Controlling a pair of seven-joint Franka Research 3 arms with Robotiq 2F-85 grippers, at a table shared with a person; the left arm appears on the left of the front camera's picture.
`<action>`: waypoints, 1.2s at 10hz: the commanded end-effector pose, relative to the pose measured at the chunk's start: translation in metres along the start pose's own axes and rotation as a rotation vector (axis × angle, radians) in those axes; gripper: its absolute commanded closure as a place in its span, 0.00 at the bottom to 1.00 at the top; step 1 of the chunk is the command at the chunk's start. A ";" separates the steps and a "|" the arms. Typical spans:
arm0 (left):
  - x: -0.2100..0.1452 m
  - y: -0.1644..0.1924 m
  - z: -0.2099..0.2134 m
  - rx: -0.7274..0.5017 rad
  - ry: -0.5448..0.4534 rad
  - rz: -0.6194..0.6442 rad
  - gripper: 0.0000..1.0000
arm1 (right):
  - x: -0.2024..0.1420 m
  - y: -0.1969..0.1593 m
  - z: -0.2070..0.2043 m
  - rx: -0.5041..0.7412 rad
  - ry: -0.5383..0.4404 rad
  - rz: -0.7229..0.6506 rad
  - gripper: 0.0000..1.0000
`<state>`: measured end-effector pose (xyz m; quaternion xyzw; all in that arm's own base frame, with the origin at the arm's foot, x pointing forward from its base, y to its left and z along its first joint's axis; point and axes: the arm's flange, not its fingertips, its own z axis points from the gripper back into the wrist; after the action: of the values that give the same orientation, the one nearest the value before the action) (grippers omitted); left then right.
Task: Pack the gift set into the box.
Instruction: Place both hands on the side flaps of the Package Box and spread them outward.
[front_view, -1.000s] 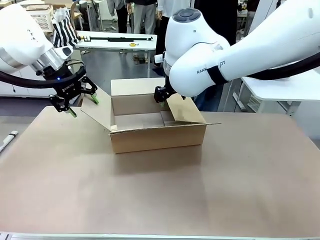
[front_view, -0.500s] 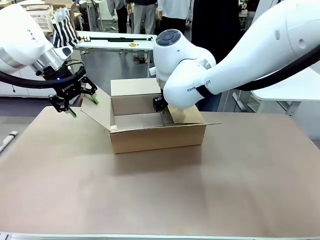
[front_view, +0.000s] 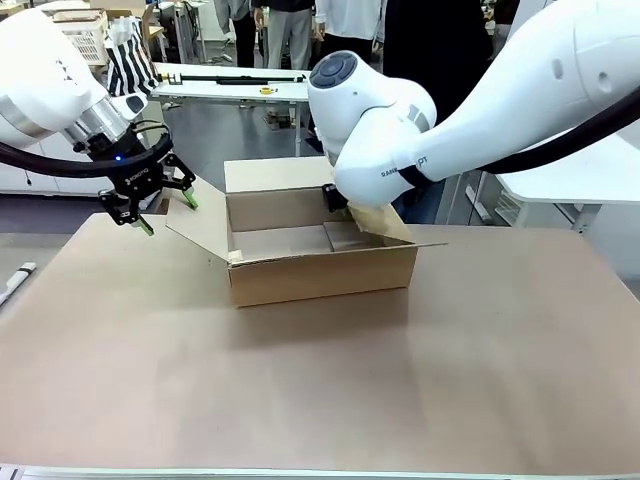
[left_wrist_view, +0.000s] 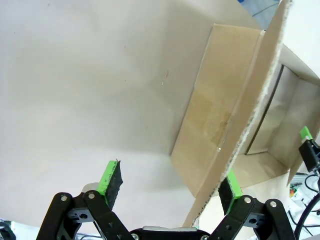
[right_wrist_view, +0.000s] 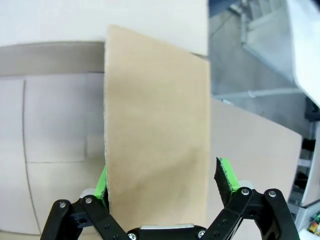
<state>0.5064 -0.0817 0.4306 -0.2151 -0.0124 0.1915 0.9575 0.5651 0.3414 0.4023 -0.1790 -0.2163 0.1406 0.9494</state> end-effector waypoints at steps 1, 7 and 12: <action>-0.002 0.000 0.002 0.019 -0.008 0.013 0.00 | -0.001 -0.020 0.011 -0.051 -0.011 -0.047 0.00; -0.002 0.000 0.002 0.019 -0.008 0.013 0.00 | 0.011 -0.073 0.029 -0.054 0.019 -0.114 0.00; -0.002 0.000 0.002 0.019 -0.008 0.013 0.00 | 0.017 -0.098 0.021 -0.005 0.052 -0.183 0.00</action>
<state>0.5064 -0.0817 0.4307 -0.2152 -0.0125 0.1916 0.9575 0.5778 0.2830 0.4597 -0.1797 -0.2124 0.0680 0.9581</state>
